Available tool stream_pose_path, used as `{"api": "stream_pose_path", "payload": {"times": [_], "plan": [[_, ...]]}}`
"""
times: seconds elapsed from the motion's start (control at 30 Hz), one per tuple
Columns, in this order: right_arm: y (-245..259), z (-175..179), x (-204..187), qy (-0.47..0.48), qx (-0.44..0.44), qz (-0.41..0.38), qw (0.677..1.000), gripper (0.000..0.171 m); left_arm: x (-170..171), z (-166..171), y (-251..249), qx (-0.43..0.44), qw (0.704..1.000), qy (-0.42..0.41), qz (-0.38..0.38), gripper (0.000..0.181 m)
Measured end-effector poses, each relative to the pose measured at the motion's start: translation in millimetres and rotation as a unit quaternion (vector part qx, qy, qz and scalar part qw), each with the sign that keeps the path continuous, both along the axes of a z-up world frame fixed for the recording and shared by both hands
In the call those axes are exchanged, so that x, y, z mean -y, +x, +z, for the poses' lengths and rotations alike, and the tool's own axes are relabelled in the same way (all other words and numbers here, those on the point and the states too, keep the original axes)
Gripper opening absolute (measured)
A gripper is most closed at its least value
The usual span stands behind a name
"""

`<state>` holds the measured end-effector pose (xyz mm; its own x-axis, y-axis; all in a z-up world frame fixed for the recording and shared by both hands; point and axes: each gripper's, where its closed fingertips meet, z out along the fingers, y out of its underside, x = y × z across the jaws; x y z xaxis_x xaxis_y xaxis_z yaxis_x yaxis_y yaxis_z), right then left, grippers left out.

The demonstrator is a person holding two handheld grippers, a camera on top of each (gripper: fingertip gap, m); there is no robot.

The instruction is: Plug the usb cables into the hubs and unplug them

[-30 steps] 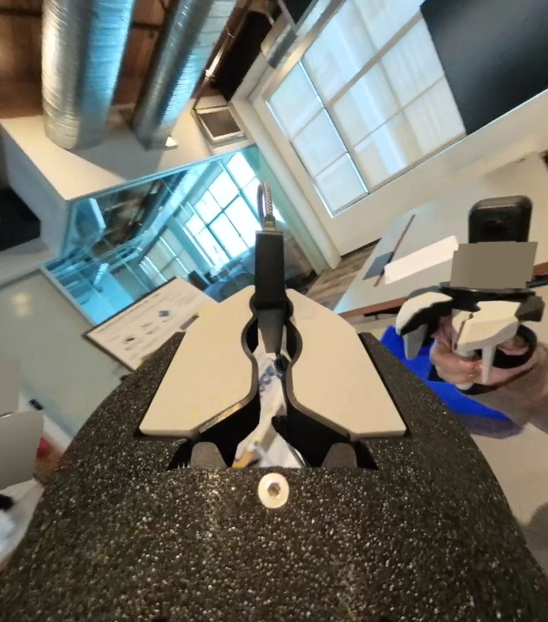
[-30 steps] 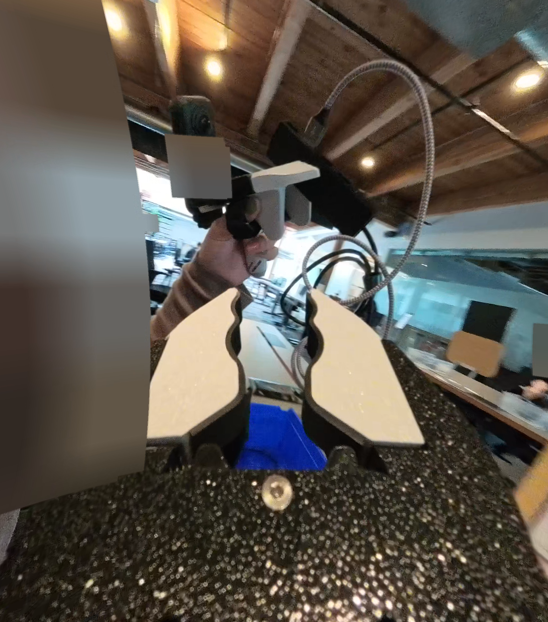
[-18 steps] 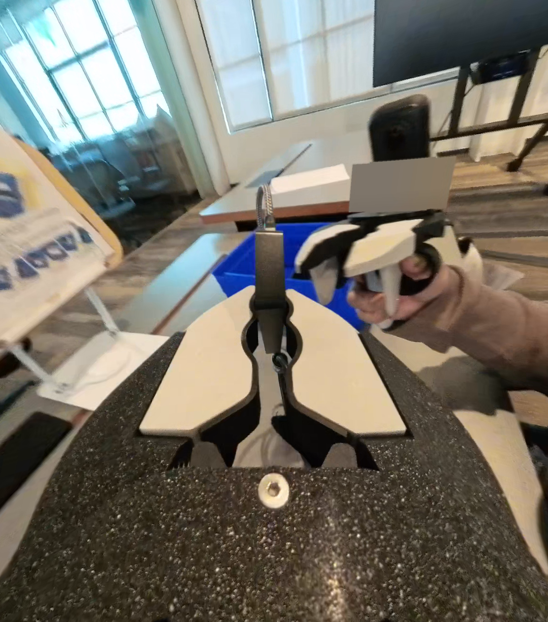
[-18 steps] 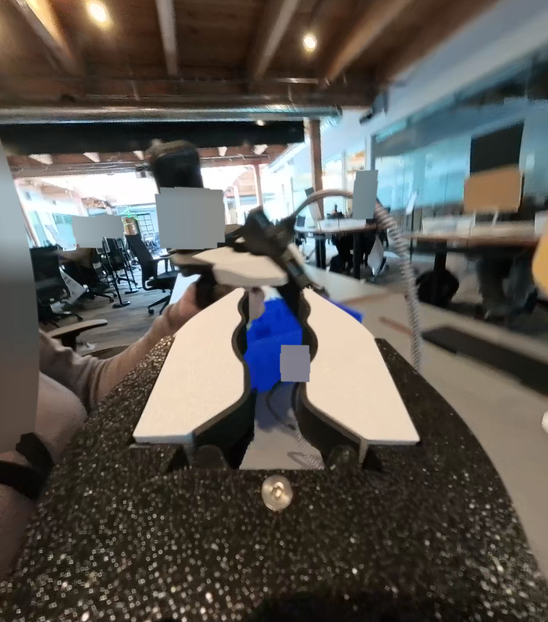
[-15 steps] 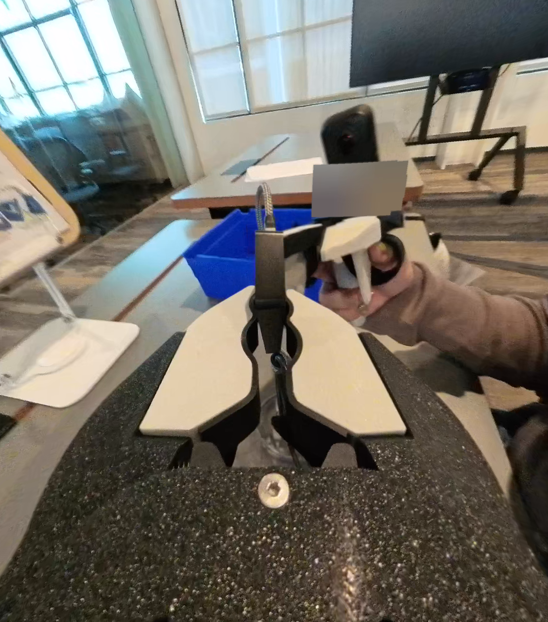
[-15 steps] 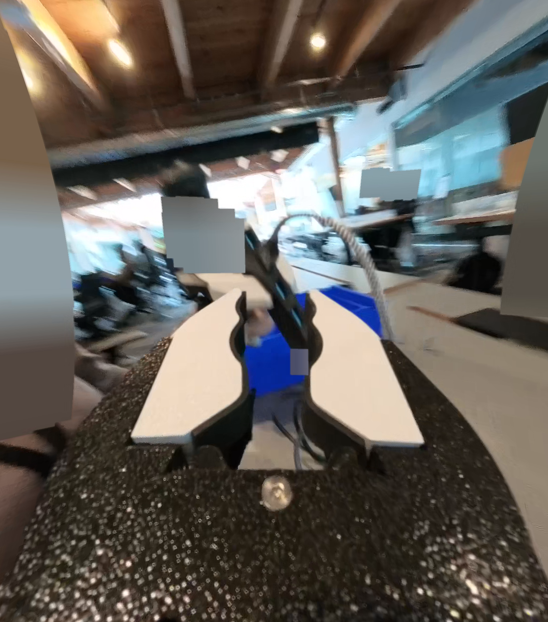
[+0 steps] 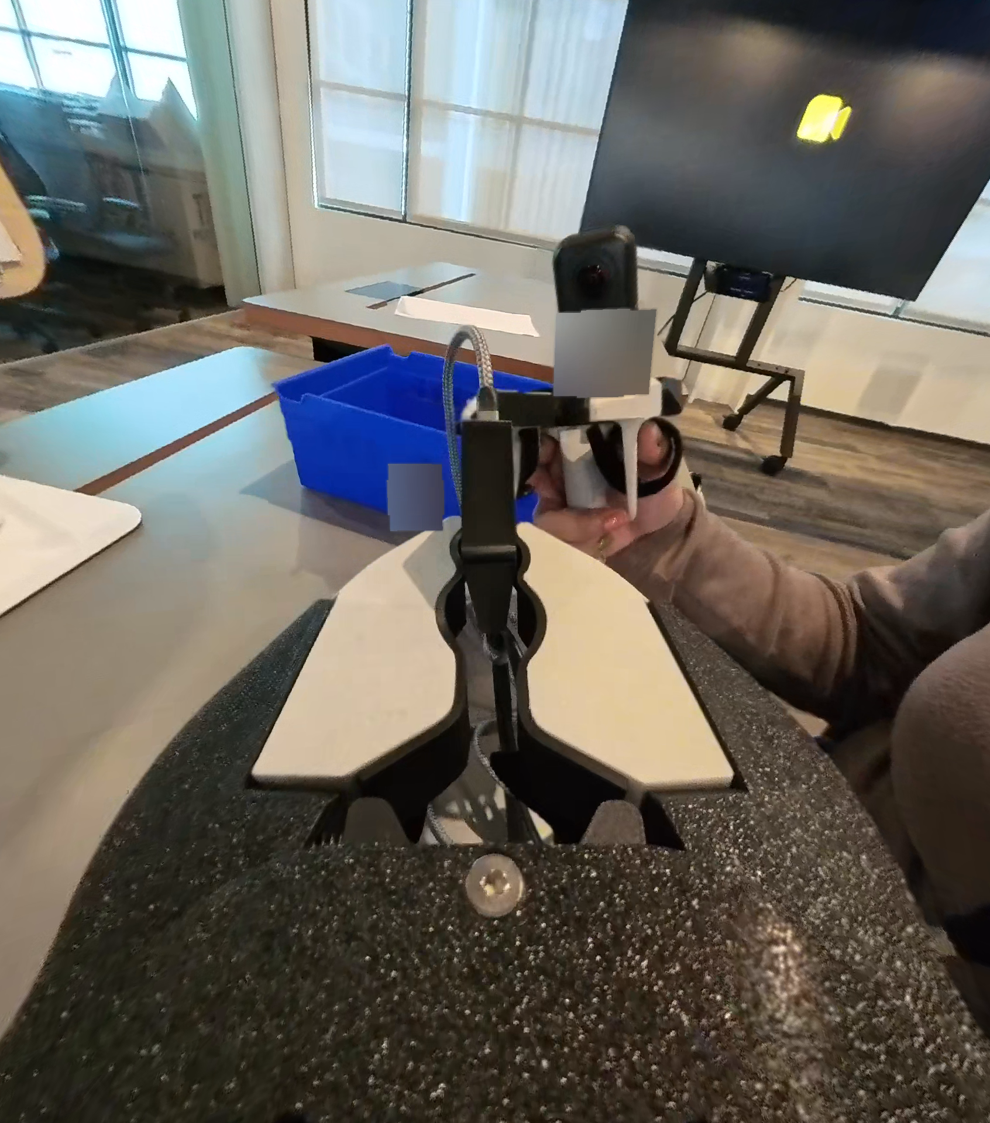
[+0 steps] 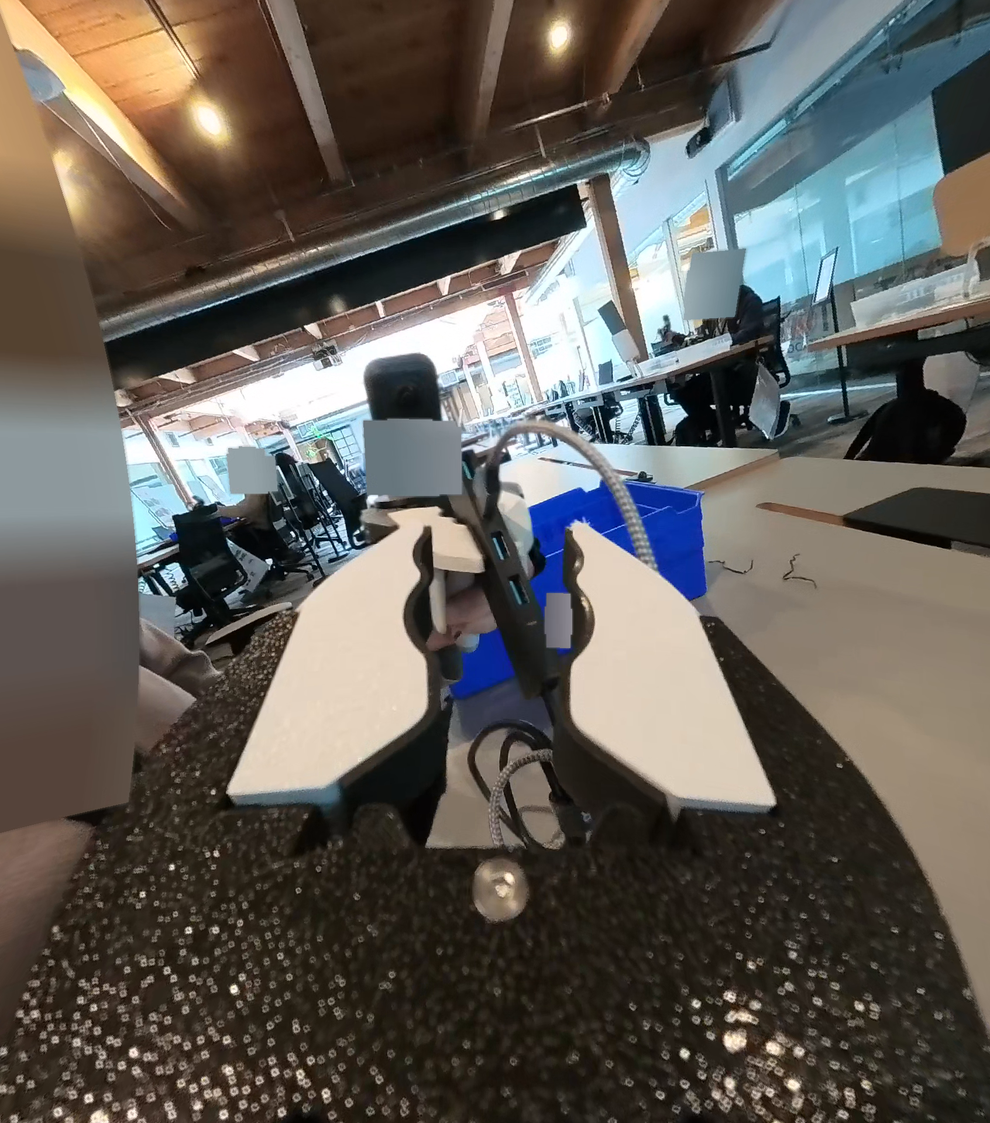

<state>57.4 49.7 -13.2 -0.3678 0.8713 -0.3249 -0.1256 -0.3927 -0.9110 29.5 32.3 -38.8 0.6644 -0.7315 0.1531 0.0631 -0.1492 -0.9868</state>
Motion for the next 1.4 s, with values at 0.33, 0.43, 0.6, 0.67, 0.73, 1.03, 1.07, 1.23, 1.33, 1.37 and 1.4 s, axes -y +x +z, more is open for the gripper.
{"api": "stream_pose_path", "payload": {"times": [0.33,0.43,0.6,0.67,0.73,1.03,1.07,1.23,1.33,1.37,1.4], "plan": [[-21.2,-19.1,21.7,0.029,0.060,0.013,0.998,0.027,5.3,-26.8,23.6,-0.070,0.996,-0.030,-0.039,0.011],[-20.7,-17.5,25.2,0.017,0.049,0.025,0.998,0.009,7.1,-26.9,28.2,-0.054,0.996,-0.035,-0.056,0.011],[-14.3,-11.9,33.9,0.020,0.034,0.059,0.997,0.005,19.9,-18.0,36.7,0.003,0.991,-0.052,-0.123,0.011],[-9.1,-7.2,41.6,0.016,0.025,0.090,0.995,0.005,28.6,-12.9,41.0,0.013,0.987,-0.050,-0.154,0.011],[-4.6,-5.5,47.4,0.012,0.017,0.118,0.993,0.005,33.4,-11.4,42.9,-0.005,0.987,-0.037,-0.157,0.012],[1.0,-2.1,46.8,0.132,0.024,0.035,0.990,0.005,32.0,-4.2,44.4,0.001,0.989,-0.012,-0.145,0.011],[3.2,-0.3,50.2,0.114,0.018,0.059,0.992,0.005,36.3,-2.0,46.7,0.011,0.987,-0.011,-0.163,0.011],[4.1,1.4,49.2,0.096,0.008,0.068,0.993,0.005,33.0,-0.2,44.7,0.015,0.989,-0.004,-0.149,0.011],[1.4,-0.2,47.0,0.176,0.022,0.002,0.984,0.005,31.8,0.2,40.8,0.005,0.991,0.004,-0.134,0.011],[2.3,0.8,49.1,0.179,0.020,0.006,0.984,0.005,33.3,0.4,41.5,0.003,0.990,0.004,-0.139,0.011],[3.5,0.5,50.2,0.173,0.019,0.015,0.985,0.005,33.9,-0.1,42.6,-0.001,0.990,0.007,-0.141,0.011]]}}
